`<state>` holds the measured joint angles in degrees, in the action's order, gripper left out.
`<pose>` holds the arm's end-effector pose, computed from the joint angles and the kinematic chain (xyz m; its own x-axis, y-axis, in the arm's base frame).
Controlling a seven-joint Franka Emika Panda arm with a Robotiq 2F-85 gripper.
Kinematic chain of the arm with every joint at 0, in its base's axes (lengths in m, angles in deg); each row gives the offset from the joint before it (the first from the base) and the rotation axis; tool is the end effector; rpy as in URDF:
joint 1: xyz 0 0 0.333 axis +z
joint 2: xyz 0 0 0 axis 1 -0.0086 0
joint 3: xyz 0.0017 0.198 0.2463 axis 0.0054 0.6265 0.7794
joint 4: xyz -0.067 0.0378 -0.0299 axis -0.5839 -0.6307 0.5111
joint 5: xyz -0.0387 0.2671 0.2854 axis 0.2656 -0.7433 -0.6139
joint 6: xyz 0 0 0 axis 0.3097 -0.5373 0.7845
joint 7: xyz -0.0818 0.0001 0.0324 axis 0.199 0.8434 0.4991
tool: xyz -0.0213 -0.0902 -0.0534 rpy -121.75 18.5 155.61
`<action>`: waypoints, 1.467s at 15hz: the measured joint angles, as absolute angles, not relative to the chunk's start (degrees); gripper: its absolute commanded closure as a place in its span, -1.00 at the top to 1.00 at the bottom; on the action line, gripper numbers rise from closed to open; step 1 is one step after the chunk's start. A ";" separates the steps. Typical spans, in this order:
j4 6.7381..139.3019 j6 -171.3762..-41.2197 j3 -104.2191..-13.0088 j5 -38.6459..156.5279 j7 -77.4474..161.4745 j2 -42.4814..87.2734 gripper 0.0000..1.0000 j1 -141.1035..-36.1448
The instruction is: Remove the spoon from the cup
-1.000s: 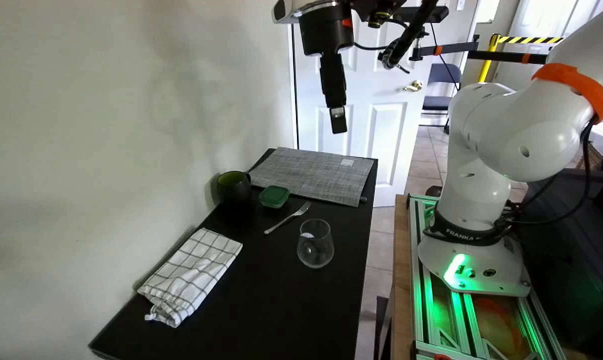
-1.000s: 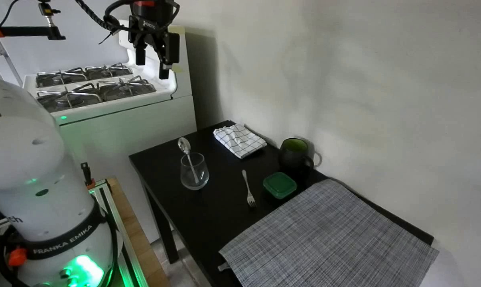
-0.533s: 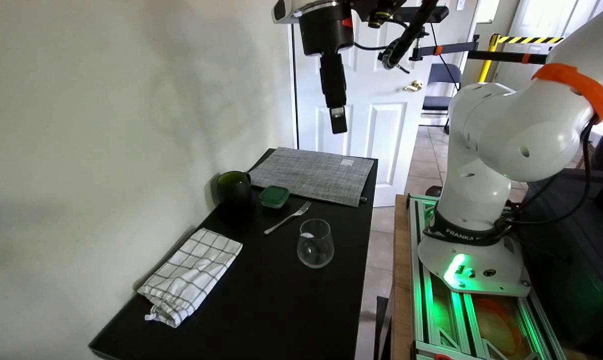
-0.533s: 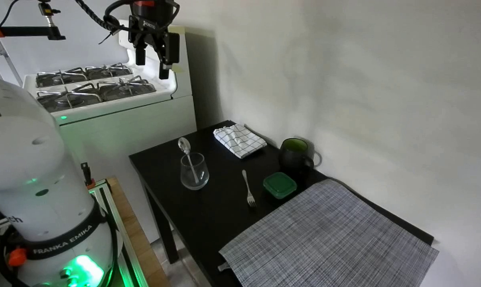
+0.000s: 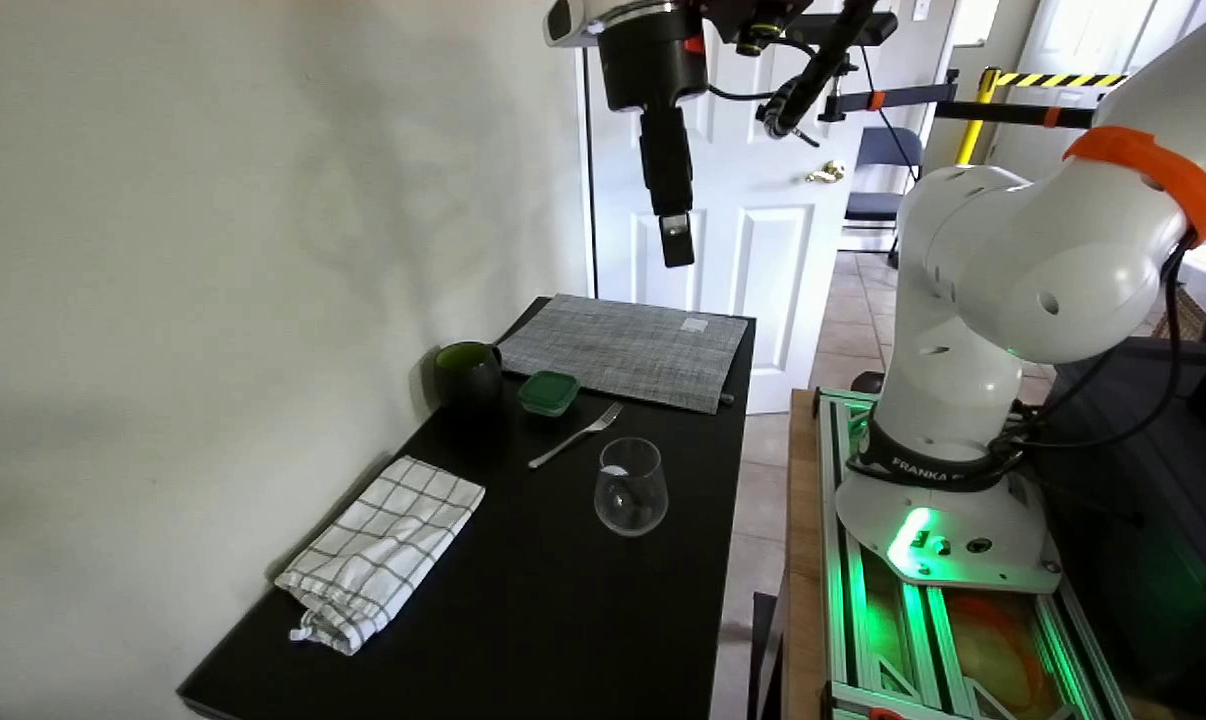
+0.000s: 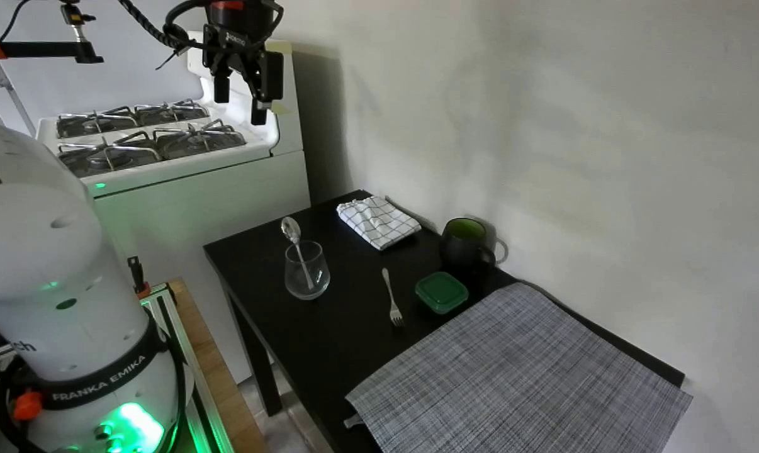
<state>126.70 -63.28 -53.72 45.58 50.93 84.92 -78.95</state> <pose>0.2838 0.0777 0.5084 0.9566 0.2583 -0.1348 0.2332 -0.9561 -0.1775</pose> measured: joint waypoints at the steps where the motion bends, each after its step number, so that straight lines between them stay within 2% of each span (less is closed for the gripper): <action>1: 126.70 -63.28 -53.72 45.58 50.93 84.92 1.00 -78.95; 19: 126.70 -63.32 -53.57 45.58 50.86 84.77 1.00 -79.29; 22: 127.66 -66.91 -52.11 45.96 49.22 83.19 1.00 -81.14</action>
